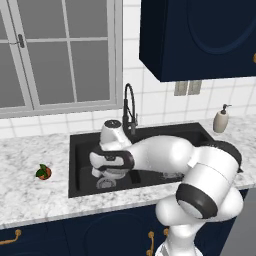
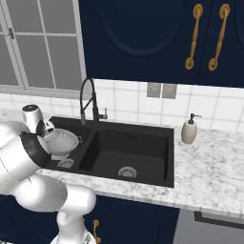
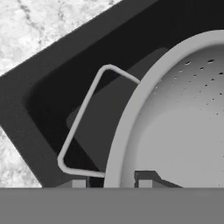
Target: Put the colander in the sink, put the orange in the colander, and turn on the sink faucet and pour water over the colander.
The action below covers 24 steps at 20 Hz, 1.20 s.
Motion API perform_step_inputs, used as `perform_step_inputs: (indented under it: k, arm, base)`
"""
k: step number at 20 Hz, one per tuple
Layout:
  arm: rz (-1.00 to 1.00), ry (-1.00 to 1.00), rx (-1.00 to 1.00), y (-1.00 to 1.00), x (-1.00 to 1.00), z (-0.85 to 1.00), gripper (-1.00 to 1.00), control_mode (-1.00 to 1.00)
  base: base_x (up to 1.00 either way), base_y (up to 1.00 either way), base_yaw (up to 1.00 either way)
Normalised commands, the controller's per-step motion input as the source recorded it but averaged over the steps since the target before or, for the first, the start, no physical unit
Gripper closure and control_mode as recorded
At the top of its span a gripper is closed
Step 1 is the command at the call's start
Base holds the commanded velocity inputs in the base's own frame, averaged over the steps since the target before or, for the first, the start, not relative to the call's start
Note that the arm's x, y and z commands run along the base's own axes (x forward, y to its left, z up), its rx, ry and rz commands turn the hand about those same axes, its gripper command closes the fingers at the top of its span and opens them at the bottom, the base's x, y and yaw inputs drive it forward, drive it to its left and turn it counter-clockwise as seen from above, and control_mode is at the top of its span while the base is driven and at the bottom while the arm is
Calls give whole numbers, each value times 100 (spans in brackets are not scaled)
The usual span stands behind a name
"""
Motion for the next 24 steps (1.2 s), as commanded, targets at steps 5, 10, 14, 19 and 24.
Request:
perform_step_inputs:
  k: [5,10,14,19,24]
  arm:
    - [6,0,-5,0,34,-34,100,-100]
    - [9,0,-1,0,29,-36,100,-100]
    - [6,0,-4,0,15,-32,100,-100]
    - [1,0,-2,4,17,-30,100,-100]
    - [0,0,0,2,31,-25,100,-100]
  base:
    - [0,0,0]
    - [0,0,0]
    - [0,0,0]
    - [0,0,0]
    - [0,0,0]
